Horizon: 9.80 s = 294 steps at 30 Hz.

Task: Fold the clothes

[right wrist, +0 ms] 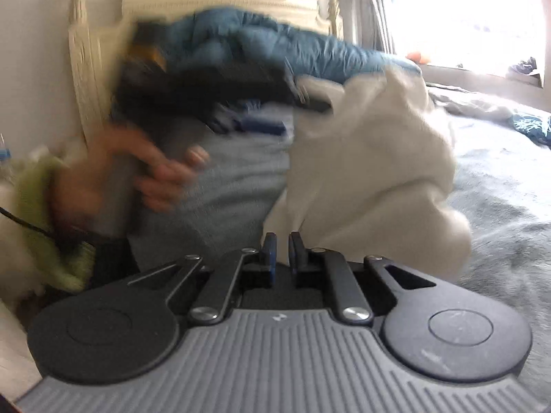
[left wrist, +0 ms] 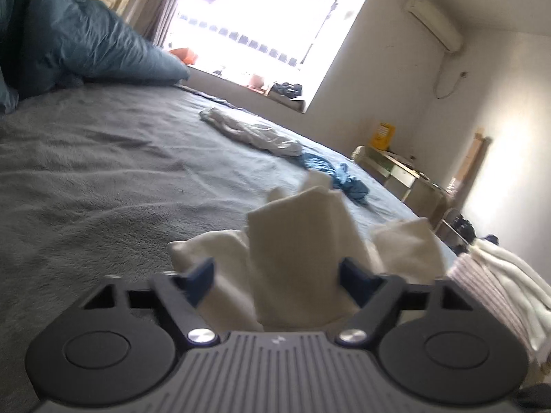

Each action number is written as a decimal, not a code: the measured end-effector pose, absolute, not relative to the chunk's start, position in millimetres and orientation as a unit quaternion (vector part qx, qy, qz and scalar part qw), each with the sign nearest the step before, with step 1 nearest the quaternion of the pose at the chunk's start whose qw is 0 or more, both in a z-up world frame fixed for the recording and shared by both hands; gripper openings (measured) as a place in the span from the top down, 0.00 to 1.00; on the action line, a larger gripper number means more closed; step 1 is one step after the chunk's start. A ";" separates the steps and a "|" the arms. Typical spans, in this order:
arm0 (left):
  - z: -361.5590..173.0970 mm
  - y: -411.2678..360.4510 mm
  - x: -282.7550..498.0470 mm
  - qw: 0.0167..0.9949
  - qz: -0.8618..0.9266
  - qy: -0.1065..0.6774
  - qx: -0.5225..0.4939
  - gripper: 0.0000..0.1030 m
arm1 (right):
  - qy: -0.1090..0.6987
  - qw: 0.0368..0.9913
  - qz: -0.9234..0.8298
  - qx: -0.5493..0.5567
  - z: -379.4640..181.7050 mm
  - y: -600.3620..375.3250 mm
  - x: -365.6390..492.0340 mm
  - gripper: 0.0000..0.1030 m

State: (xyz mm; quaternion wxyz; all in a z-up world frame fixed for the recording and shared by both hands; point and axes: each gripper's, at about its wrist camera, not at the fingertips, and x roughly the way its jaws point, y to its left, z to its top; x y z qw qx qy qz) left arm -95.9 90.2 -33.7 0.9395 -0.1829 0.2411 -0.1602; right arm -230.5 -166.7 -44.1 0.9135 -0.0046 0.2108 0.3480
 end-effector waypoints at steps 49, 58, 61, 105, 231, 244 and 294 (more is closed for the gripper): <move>-22.9 39.2 -107.6 0.958 -0.168 0.234 0.000 0.79 | 0.288 0.903 0.277 0.159 -67.4 -195.4 -166.0 0.94; -7.3 57.4 -154.1 0.960 -0.188 0.205 -0.030 0.89 | 0.287 0.892 0.283 0.205 -72.5 -215.6 -167.0 0.95; -6.2 66.4 -174.0 0.959 -0.208 0.189 -0.037 0.95 | 0.292 0.886 0.284 0.221 -74.6 -220.2 -165.3 0.95; -51.2 130.4 -174.0 0.928 -0.274 0.196 -0.161 0.50 | 0.456 0.849 0.259 0.069 8.1 -124.6 28.4 0.27; -50.7 191.5 -137.4 0.894 -0.120 0.294 -0.317 0.87 | 0.300 0.948 0.029 0.101 -89.3 -335.5 -165.7 0.92; 21.3 108.9 -182.4 0.956 -0.225 0.179 -0.049 0.19 | 0.235 0.970 0.061 0.030 -22.3 -287.3 -196.5 0.51; 9.0 64.8 -226.2 0.910 -0.371 0.143 -0.115 0.91 | 0.257 0.936 0.218 0.104 -8.3 -233.4 -113.6 0.38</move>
